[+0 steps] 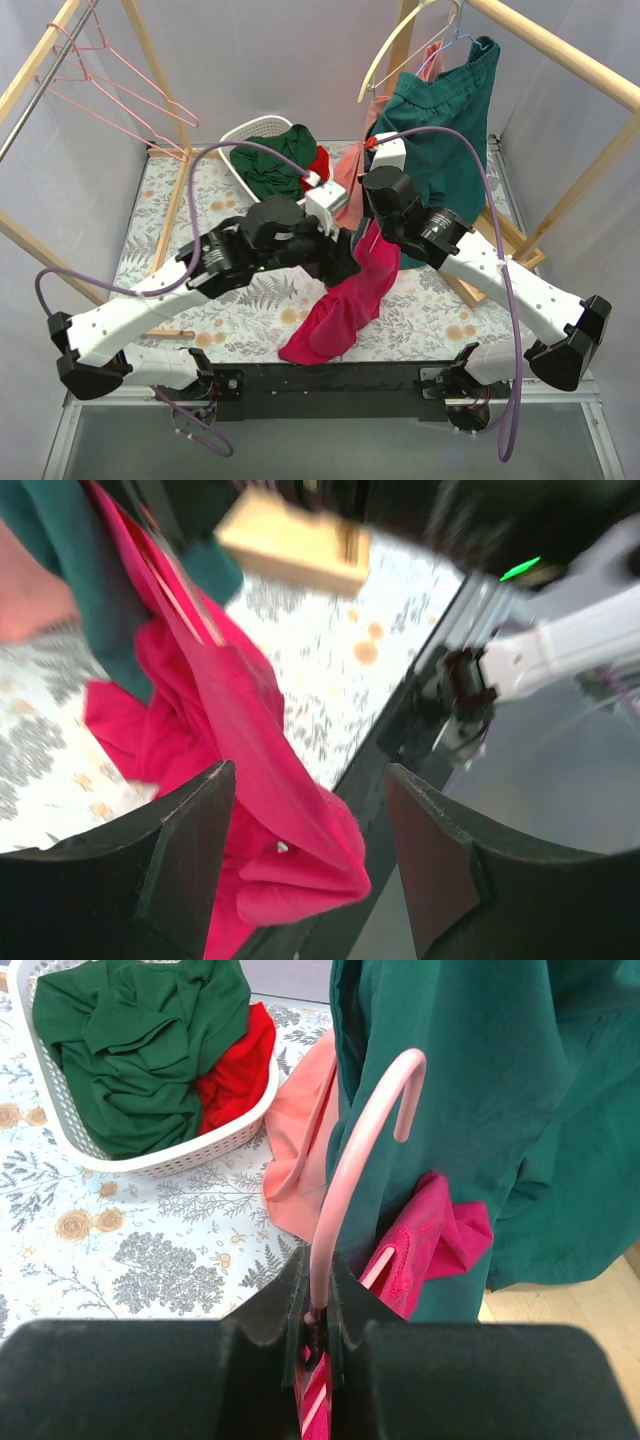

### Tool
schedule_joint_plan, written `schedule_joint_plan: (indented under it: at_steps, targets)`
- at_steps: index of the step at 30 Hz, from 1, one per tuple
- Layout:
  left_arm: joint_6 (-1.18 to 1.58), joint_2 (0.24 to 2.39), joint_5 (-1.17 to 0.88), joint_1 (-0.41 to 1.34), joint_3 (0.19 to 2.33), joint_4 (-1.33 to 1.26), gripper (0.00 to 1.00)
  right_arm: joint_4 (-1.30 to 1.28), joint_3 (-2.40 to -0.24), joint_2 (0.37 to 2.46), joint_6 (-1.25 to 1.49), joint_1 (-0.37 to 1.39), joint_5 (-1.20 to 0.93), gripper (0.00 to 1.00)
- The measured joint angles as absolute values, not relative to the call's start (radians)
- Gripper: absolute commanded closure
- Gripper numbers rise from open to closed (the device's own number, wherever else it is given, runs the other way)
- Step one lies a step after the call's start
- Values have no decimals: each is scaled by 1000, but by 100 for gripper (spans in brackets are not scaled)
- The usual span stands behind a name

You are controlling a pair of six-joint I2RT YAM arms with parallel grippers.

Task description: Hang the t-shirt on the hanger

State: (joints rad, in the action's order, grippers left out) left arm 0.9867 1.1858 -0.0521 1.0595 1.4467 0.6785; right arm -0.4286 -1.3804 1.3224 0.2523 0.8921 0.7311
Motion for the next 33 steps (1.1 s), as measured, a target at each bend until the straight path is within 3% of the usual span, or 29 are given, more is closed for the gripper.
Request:
schedule_joint_plan:
  at_steps: [5,9,12,15,20,21,22,24,25,27,33]
  targets:
    - [995,1289,-39,1100,1386,688,43,-429,-1381,1322,252,892,744,99]
    - [989,1356,29,1117,1382,699,68,-430,-1385,1322,252,892,746,99]
    - [970,1363,117,1122,1376,687,76,-432,-1385,1321,253,891,738,99]
    - [943,1357,196,1122,1357,639,98,-439,-1384,1311,261,891,703,99]
    - [878,1334,278,1122,1282,564,100,-449,-1329,1216,276,880,622,99]
    - [862,1328,277,1124,1258,541,100,-450,-1316,1191,279,877,598,95]
    - [847,1317,274,1132,1227,509,100,-454,-1301,1167,278,876,572,69]
    - [826,1286,258,1141,1174,461,100,-468,-1264,1122,278,876,525,53]
    - [819,1262,255,1142,1139,438,100,-477,-1248,1100,287,877,486,40]
    - [804,1213,251,1134,1074,412,100,-493,-1218,1052,299,886,418,26]
    - [777,1106,243,1126,1007,390,100,-545,-1160,894,311,893,323,18]
